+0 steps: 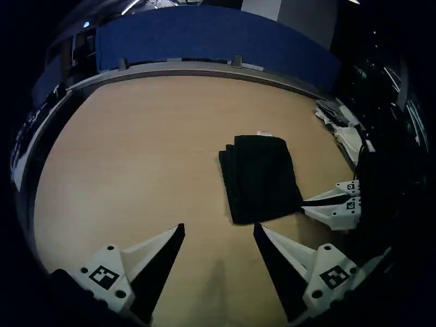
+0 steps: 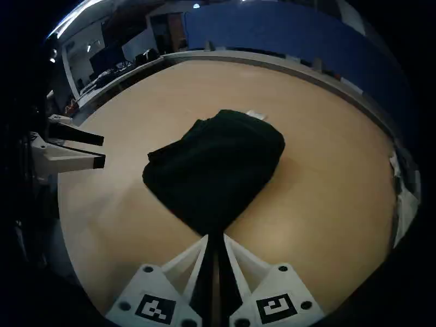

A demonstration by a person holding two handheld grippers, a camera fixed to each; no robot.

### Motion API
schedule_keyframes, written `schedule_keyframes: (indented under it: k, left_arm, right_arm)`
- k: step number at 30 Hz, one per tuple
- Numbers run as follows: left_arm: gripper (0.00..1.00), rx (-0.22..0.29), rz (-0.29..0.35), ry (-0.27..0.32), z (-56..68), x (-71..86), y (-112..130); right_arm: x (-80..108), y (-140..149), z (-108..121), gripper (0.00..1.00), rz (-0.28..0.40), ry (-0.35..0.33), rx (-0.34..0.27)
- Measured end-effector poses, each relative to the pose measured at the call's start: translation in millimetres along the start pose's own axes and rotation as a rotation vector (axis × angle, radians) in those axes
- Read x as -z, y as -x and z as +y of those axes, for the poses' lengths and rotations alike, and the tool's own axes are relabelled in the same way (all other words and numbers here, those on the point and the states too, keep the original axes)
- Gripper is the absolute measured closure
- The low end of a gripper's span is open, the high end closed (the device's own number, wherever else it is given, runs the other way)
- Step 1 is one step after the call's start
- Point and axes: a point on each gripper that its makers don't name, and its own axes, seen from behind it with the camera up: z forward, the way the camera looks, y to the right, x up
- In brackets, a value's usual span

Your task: Fold towel

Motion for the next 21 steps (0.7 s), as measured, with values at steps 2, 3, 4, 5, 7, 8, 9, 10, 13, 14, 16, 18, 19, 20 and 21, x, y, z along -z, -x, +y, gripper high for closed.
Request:
schedule_keyframes:
  k: [2, 3, 4, 5, 7, 8, 9, 10, 13, 14, 16, 18, 19, 20, 21]
  left_arm:
    - [0.06, 0.000, 0.000, 0.000, -0.3, 0.1, -0.2]
    - [0.06, 0.001, 0.001, 0.000, -0.4, 0.2, -0.3]
    - [0.06, 0.000, 0.001, 0.000, -0.6, 0.3, -0.3]
    - [0.06, 0.000, 0.001, -0.001, -0.8, 0.4, -0.4]
    - [0.06, 0.000, 0.001, -0.001, -0.9, 0.8, -0.5]
    - [0.06, 0.000, 0.001, -0.001, -0.9, 1.1, -0.6]
    - [0.06, 0.000, 0.001, 0.000, -0.8, 1.3, -0.6]
    - [0.06, -0.001, 0.001, 0.000, -0.6, 1.6, -0.6]
    - [0.06, -0.002, 0.002, 0.002, -0.1, 2.7, -0.7]
    - [0.06, -0.003, 0.002, 0.002, 0.0, 3.1, -0.8]
    - [0.06, -0.003, 0.003, 0.003, 0.4, 3.9, -1.2]
    - [0.06, -0.003, 0.005, 0.005, 0.7, 4.9, -1.8]
    - [0.06, -0.003, 0.007, 0.005, 0.8, 5.3, -2.4]
    - [0.06, -0.002, 0.009, 0.005, 0.8, 5.8, -3.0]
    - [0.06, -0.002, 0.012, 0.006, 0.9, 6.4, -3.7]
  right_arm:
    - [0.9, -0.7, -0.9, 0.97, 0.002, -0.009, -0.012]
    - [1.4, -1.2, -1.1, 0.97, 0.003, -0.012, -0.019]
    - [2.1, -2.2, -1.2, 0.98, 0.006, -0.015, -0.026]
    - [2.8, -3.4, -1.3, 0.98, 0.010, -0.019, -0.035]
    - [4.9, -6.1, -0.6, 0.98, 0.018, -0.020, -0.041]
    - [6.2, -7.8, 0.0, 0.98, 0.023, -0.019, -0.043]
    - [7.6, -9.5, 0.5, 0.98, 0.028, -0.017, -0.043]
    - [9.3, -11.8, 1.1, 0.98, 0.035, -0.015, -0.039]
    - [15.4, -20.5, 2.9, 0.98, 0.058, -0.009, -0.028]
    - [17.9, -24.5, 3.5, 0.98, 0.068, -0.007, -0.025]
    - [23.1, -33.5, 4.5, 0.98, 0.089, -0.004, -0.020]
    - [29.3, -44.2, 5.5, 0.98, 0.113, -0.001, -0.013]
    - [32.6, -49.6, 6.0, 0.98, 0.125, 0.000, -0.008]
    - [36.3, -55.7, 6.5, 0.98, 0.138, 0.002, -0.003]
    - [39.9, -61.1, 6.9, 0.98, 0.149, 0.004, 0.003]
